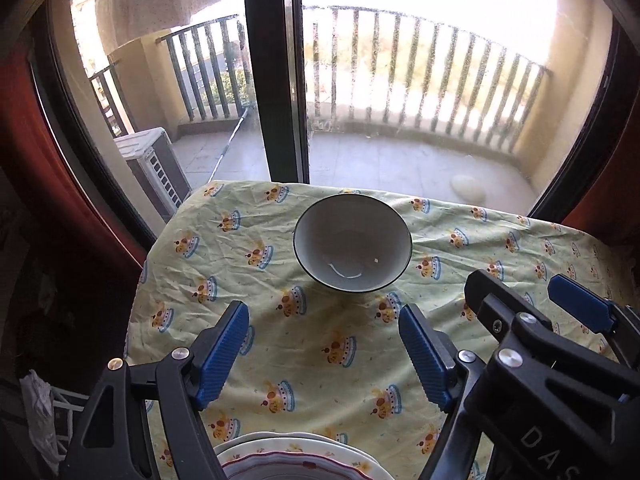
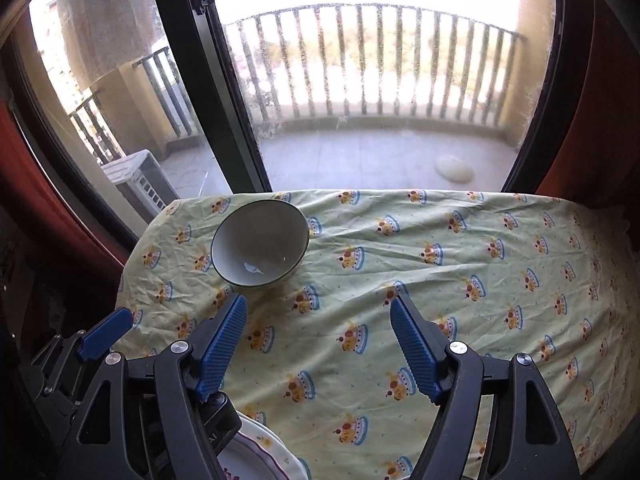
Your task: Organize plates and bowls
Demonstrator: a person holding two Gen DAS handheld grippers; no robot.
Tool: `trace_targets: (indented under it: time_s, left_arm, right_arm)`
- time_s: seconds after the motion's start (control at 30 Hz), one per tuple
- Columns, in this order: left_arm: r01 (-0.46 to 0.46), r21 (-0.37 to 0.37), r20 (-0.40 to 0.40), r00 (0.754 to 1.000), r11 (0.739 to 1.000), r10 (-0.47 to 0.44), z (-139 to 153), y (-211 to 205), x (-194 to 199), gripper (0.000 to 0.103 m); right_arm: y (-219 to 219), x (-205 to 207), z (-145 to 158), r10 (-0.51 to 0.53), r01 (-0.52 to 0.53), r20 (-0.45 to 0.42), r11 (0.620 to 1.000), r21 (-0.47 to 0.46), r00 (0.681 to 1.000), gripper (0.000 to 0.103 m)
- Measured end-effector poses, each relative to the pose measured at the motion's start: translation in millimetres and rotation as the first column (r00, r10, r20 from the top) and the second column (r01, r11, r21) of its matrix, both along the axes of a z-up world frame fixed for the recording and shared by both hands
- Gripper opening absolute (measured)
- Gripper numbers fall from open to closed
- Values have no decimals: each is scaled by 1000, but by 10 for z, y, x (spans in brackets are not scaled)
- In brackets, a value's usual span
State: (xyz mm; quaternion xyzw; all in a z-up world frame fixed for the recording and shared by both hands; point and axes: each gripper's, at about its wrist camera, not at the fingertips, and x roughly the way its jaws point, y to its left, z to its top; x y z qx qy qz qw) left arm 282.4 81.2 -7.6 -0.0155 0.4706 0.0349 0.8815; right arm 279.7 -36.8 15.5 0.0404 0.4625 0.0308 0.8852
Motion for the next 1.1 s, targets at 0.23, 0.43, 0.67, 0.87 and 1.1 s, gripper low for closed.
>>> trace_targets:
  time_s: [0.23,0.43,0.67,0.87,1.1]
  left_arm:
    - [-69,32,-30,997,997,70,-233,35,415,71]
    - [-110,40,-63,992,993,112,-459,117,751,54]
    - [-96,37,-97,990,995,99,-711,134,1029,47]
    - [-96,30,-135,986,995,99,-937,141,1130,34]
    - [-100,54,-154,982,994,107,-1066,137,1198,23]
  right_arm:
    - [59,528,-264,32,-32,-32,999,-1,999,77]
    - [132,917,-512,27,-27,-52,1000,-9,998,69]
    - [179,1253,-808,42,-41,-105,999,17,994,57]
    - [230,1391,-1048,73,-66,-151,996,53,986,43]
    - [247,1480,-1259,81,-70,-188,995,66,979,21]
